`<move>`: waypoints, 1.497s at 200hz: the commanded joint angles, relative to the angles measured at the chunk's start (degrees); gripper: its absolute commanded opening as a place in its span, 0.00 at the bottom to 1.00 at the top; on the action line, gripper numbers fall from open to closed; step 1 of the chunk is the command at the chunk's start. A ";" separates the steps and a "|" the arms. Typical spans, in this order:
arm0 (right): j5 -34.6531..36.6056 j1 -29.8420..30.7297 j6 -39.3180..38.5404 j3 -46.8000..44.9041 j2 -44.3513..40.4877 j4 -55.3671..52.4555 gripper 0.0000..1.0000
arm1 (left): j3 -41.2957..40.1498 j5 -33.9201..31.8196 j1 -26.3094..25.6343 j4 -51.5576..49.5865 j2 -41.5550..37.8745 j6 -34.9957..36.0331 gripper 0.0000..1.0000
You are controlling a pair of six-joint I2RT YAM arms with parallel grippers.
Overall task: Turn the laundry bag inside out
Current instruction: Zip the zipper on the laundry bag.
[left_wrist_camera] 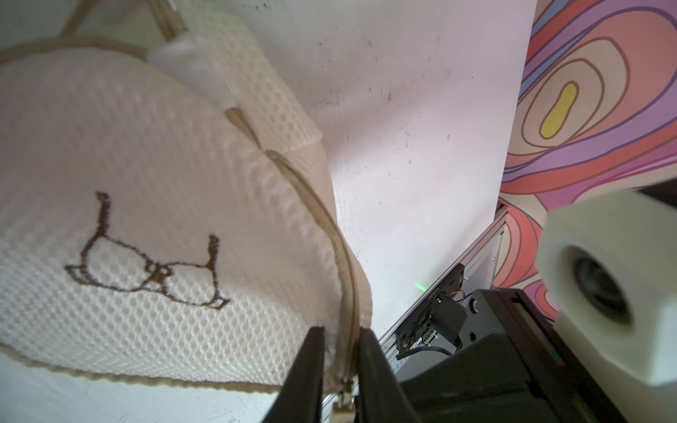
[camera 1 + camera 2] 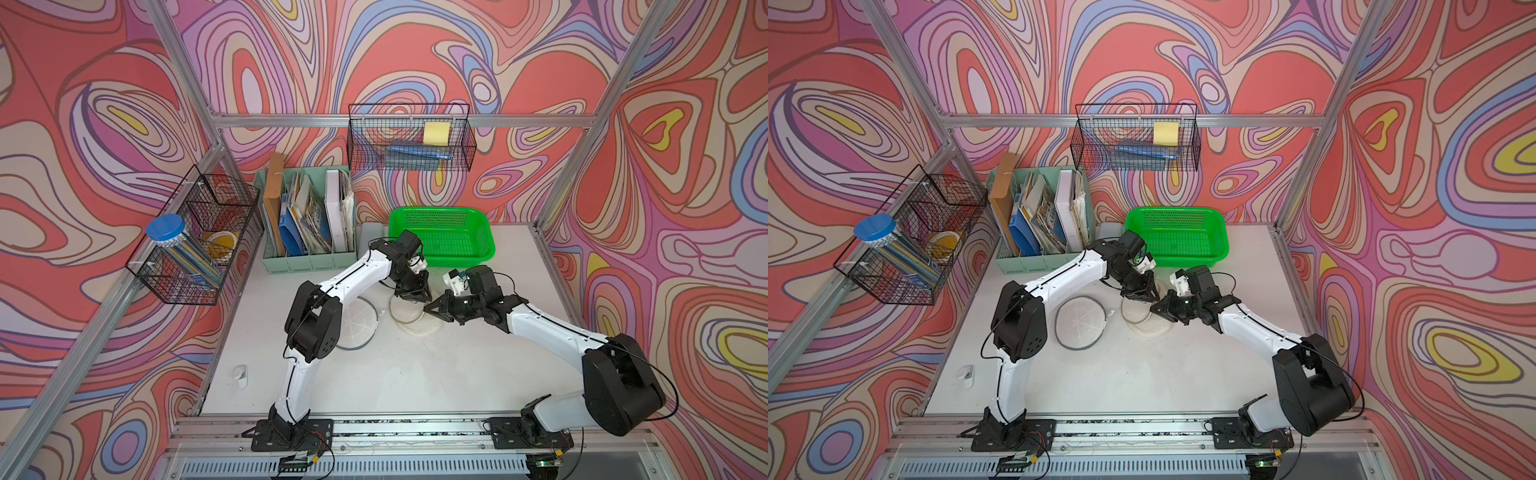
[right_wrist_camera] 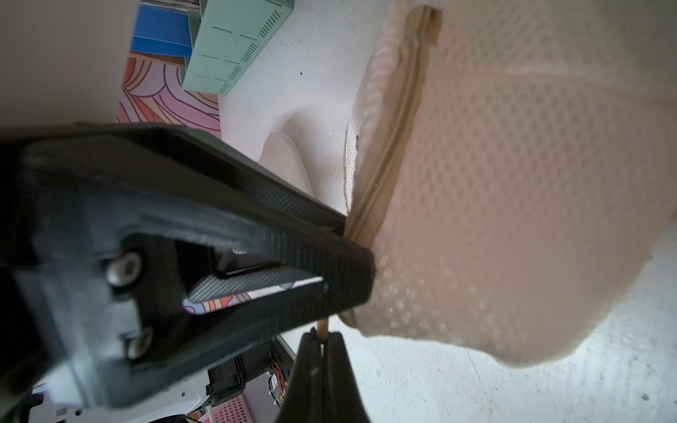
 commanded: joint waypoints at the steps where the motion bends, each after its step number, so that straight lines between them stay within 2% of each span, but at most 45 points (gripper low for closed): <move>1: 0.07 0.36 -0.87 -1.18 -0.77 0.28 0.00 | 2.49 -3.55 -0.20 -3.18 1.09 0.84 0.00; 26: 0.01 0.39 -0.88 -2.01 -1.33 0.05 0.00 | 4.04 -3.50 0.95 -3.40 1.45 -1.69 0.00; 53: 0.04 0.37 -0.79 -3.42 -2.27 -0.39 0.00 | 3.16 -0.75 4.77 0.38 1.05 -8.89 0.00; 99: 0.28 0.38 -1.05 -4.63 -3.72 -1.77 0.00 | -5.46 6.20 14.13 13.06 -0.79 -23.05 0.00; 145: 0.83 0.39 -1.75 -5.68 -4.92 -3.49 0.00 | -15.65 9.16 19.86 25.55 -3.65 -32.99 0.00; 163: 0.50 0.40 -1.71 -5.07 -4.17 -2.80 0.00 | -16.66 10.15 19.59 27.08 -4.58 -31.84 0.02; 174: 0.33 0.37 -1.94 -4.32 -3.25 -2.47 0.00 | -16.48 11.06 18.83 26.52 -4.92 -30.34 0.00; 192: -0.22 0.35 -2.15 -3.23 -1.68 -1.73 0.00 | -16.54 9.50 17.97 23.94 -5.78 -28.41 0.00; 227: -0.25 0.86 -2.33 -1.82 1.38 0.81 0.00 | -18.60 8.88 17.38 25.29 -7.20 -30.13 0.00; 238: 1.61 2.06 -2.80 -1.02 2.59 1.42 0.16 | -18.73 8.75 17.43 25.53 -7.25 -30.59 0.00; 257: 3.99 4.53 -3.30 -0.20 5.59 4.52 0.35 | -18.81 8.35 17.29 25.82 -6.93 -31.51 0.00; 280: 5.33 7.17 -3.54 -0.32 9.49 9.68 0.43 | -18.72 8.33 17.30 26.11 -6.30 -32.50 0.00; 299: 6.54 8.76 -2.73 -1.07 11.28 14.20 0.43 | -18.81 8.37 17.33 26.61 -5.85 -33.01 0.00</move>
